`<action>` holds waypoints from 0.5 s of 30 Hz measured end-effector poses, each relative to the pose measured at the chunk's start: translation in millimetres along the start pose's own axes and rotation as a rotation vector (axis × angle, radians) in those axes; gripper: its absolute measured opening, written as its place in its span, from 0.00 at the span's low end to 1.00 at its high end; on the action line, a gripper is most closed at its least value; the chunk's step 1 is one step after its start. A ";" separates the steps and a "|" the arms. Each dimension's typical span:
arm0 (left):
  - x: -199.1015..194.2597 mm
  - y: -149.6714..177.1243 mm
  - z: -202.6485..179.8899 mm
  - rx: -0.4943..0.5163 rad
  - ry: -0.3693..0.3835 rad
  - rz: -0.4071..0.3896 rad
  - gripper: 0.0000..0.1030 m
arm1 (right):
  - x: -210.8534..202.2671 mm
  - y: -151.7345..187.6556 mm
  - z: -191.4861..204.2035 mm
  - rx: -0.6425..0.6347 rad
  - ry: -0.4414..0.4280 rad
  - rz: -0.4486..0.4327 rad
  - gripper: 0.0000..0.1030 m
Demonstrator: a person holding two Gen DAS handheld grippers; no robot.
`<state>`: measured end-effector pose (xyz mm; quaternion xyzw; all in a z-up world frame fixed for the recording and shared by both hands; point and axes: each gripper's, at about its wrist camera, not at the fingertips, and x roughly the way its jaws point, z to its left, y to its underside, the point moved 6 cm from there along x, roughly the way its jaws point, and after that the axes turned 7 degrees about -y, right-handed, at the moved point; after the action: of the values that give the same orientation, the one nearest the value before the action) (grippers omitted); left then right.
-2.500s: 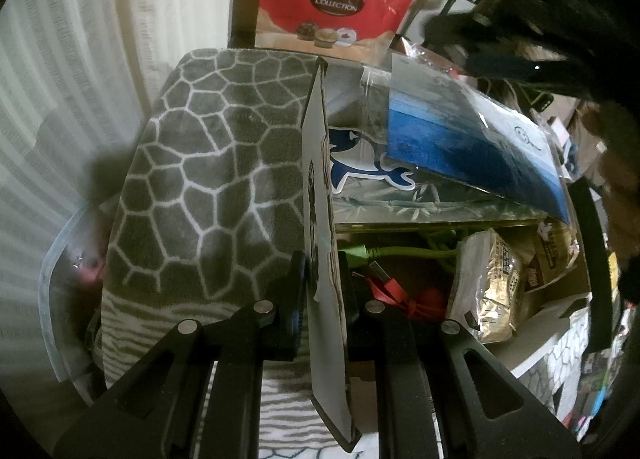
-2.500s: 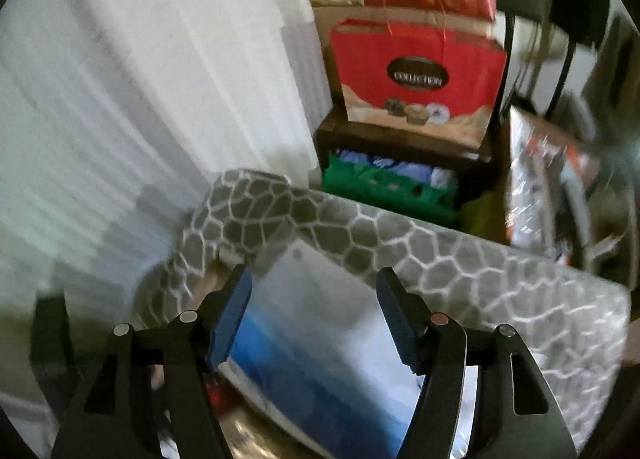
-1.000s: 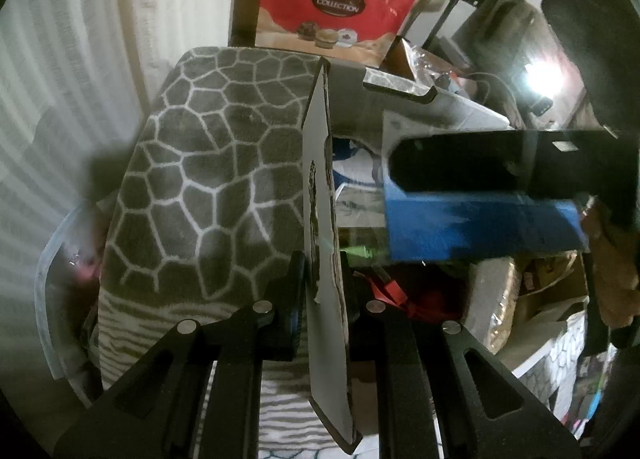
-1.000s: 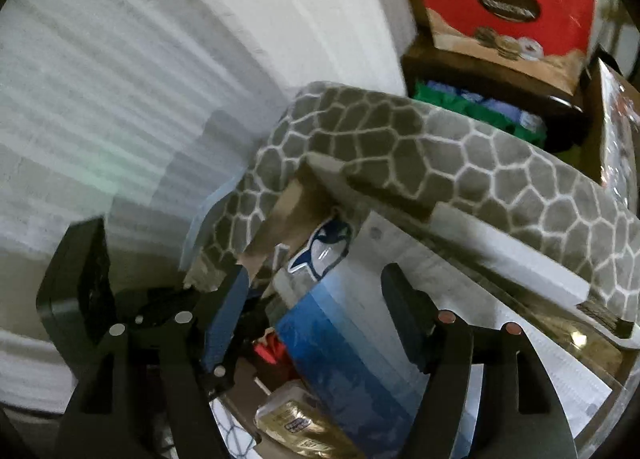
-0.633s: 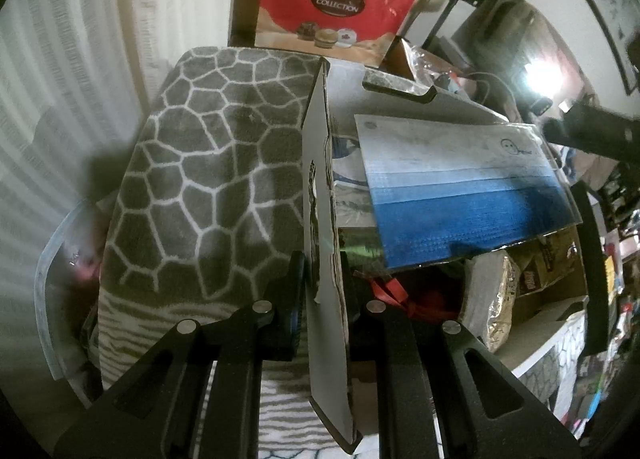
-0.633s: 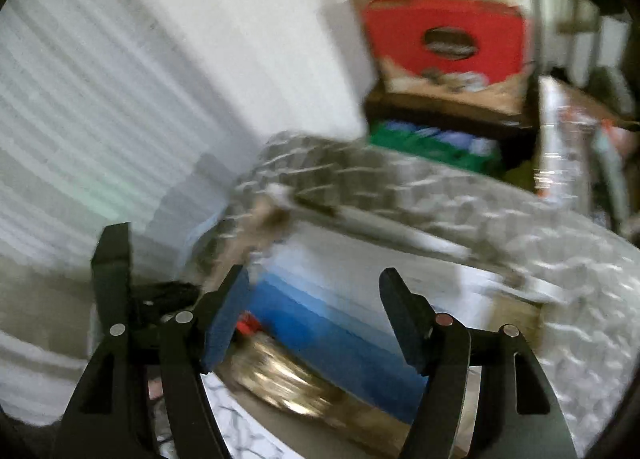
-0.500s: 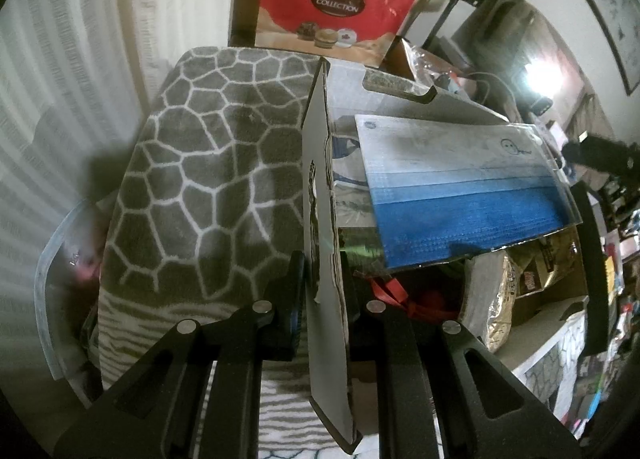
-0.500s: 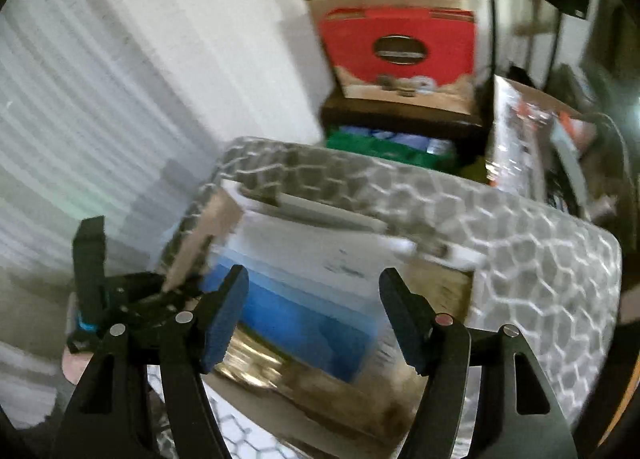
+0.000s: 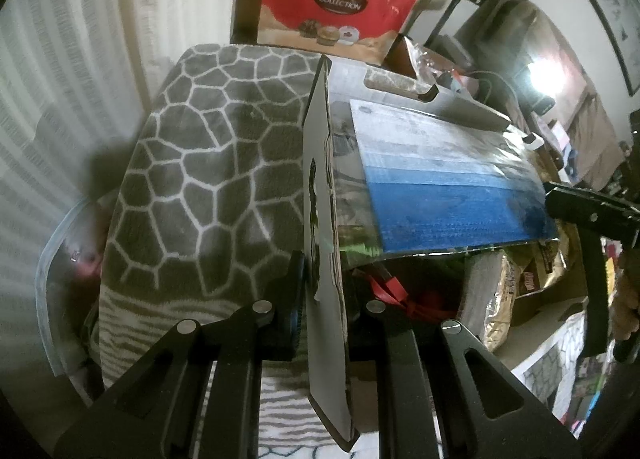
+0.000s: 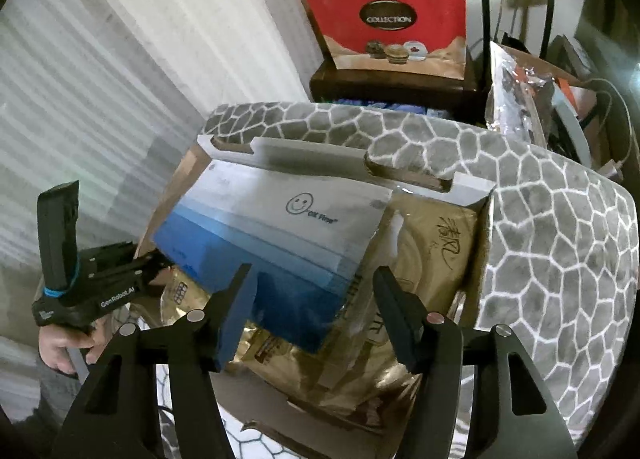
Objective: Organize objects
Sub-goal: 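Lift the right tool away from the box while the left tool holds the box wall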
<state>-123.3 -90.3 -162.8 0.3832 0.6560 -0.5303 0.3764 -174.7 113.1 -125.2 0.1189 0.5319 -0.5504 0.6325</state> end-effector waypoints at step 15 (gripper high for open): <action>2.6 -4.3 -3.6 0.006 -0.013 0.001 0.12 | -70.4 10.3 -30.5 0.087 0.160 -0.159 0.63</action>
<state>-128.6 -87.1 -162.8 0.3812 0.6516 -0.5347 0.3797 -170.6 179.4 -85.5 0.1471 0.5639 -0.6102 0.5367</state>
